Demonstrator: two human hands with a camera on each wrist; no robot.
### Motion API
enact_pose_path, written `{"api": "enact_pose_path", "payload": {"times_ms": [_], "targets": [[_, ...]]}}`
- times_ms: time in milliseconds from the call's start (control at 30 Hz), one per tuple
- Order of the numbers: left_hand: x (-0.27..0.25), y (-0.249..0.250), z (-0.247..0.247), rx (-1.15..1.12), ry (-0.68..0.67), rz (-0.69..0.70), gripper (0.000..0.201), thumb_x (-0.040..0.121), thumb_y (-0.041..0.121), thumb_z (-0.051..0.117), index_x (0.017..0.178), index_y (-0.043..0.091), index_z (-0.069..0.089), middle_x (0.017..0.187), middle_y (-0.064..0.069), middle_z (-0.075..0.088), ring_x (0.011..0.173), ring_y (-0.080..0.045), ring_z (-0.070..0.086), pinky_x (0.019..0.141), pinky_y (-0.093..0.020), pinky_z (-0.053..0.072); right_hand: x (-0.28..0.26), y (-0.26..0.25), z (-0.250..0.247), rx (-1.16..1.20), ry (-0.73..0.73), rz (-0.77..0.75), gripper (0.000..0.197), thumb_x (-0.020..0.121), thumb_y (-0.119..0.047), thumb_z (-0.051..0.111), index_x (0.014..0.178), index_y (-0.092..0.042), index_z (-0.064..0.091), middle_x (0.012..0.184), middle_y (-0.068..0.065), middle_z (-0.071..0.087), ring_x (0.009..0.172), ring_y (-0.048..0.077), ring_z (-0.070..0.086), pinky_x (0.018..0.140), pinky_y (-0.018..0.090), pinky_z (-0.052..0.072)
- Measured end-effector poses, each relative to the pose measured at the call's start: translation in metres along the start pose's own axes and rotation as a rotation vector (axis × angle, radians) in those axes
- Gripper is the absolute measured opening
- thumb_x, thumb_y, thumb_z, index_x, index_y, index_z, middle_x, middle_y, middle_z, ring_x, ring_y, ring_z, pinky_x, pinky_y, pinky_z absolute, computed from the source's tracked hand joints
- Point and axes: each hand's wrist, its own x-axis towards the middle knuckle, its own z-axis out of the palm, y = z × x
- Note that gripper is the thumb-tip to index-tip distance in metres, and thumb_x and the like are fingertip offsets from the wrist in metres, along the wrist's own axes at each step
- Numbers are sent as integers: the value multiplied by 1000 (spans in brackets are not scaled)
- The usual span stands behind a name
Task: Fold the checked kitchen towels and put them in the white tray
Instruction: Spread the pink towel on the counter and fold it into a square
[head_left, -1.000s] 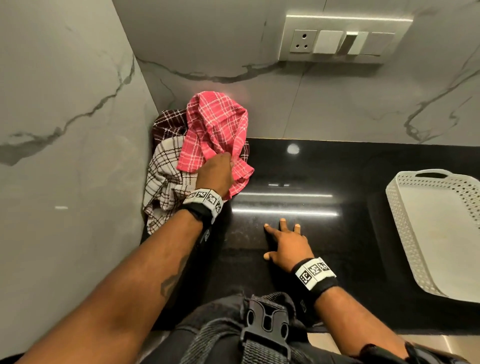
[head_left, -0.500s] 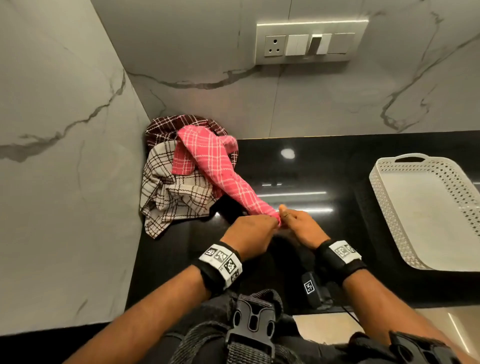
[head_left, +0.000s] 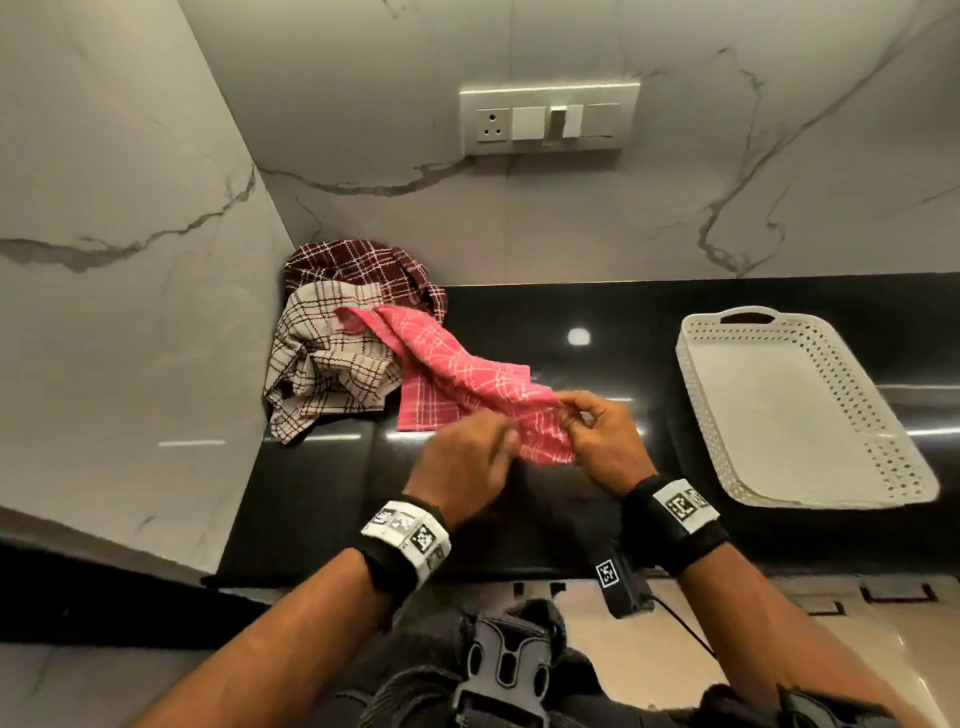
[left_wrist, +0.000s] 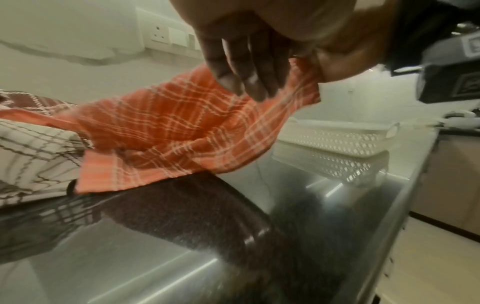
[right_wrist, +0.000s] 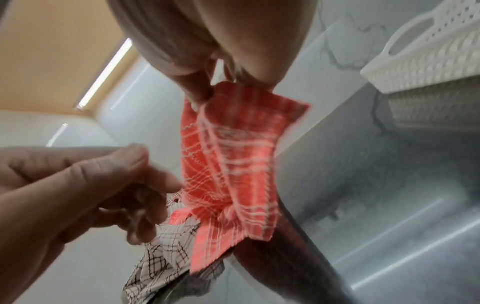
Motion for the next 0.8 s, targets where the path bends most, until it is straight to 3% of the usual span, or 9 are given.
{"api": "enact_pose_path", "payload": {"times_ms": [67, 133, 200, 267, 300, 367, 400, 600, 800], "targets": [[10, 16, -9, -29, 117, 56, 34, 92, 16, 54, 126, 16, 60, 120, -3, 64, 109, -21, 60, 95, -34, 49, -15, -8, -16, -89, -114, -64, 50, 91, 8, 53, 103, -38, 71, 107, -15, 71, 99, -7, 65, 90, 14, 48], [21, 41, -11, -29, -58, 225, 67, 80, 3, 56, 145, 17, 45, 144, -3, 51, 134, -19, 44, 116, -31, 32, -32, -13, -32, -225, -243, -90, 48, 90, 6, 53, 119, -28, 70, 113, -18, 65, 97, -21, 57, 87, 2, 40], [31, 64, -7, -88, -299, 247, 81, 76, 2, 56, 151, 22, 35, 146, -1, 49, 138, -17, 39, 120, -31, 23, -42, -12, -45, -320, -327, -85, 43, 90, 1, 55, 125, -22, 67, 113, -14, 66, 95, -18, 58, 83, 0, 39], [35, 81, 1, -146, -471, 182, 59, 77, 15, 55, 136, 24, 53, 116, 0, 66, 109, -16, 57, 112, -35, 35, -53, -10, -57, -329, -373, -106, 40, 89, -1, 58, 119, -23, 71, 112, -10, 70, 98, -7, 62, 85, 6, 44], [35, 85, 4, -130, -499, 185, 39, 77, 25, 53, 115, 26, 63, 95, 3, 68, 90, -16, 60, 103, -39, 43, -58, -8, -61, -332, -385, -124, 39, 88, -2, 59, 116, -25, 73, 110, -9, 72, 99, -4, 64, 86, 10, 46], [35, 88, 4, 3, -502, 248, 13, 76, 38, 49, 77, 29, 58, 68, 7, 59, 69, -18, 55, 86, -42, 46, -69, -6, -74, -343, -385, -131, 36, 88, -6, 61, 111, -30, 74, 103, -11, 74, 93, 1, 68, 85, 18, 52], [36, 85, 2, 106, -509, 266, 17, 78, 41, 50, 71, 28, 58, 66, 6, 58, 69, -19, 54, 86, -42, 46, -73, -6, -81, -342, -376, -113, 34, 88, -8, 62, 108, -33, 74, 99, -11, 74, 89, 3, 69, 82, 22, 55], [46, 33, -38, 640, -400, 285, 29, 88, 50, 53, 93, 28, 71, 93, 12, 68, 97, -17, 55, 91, -38, 43, -82, -10, -124, -350, -325, -52, 19, 94, -16, 66, 107, -27, 74, 92, -7, 73, 76, 6, 72, 66, 27, 60], [38, 0, -80, 573, -334, 182, 29, 89, 49, 58, 94, 23, 70, 96, 4, 62, 86, -19, 62, 66, -38, 55, -69, -14, -141, -452, -240, -105, 15, 94, -17, 66, 104, -27, 72, 90, -7, 71, 76, -2, 68, 65, 15, 56]]}}
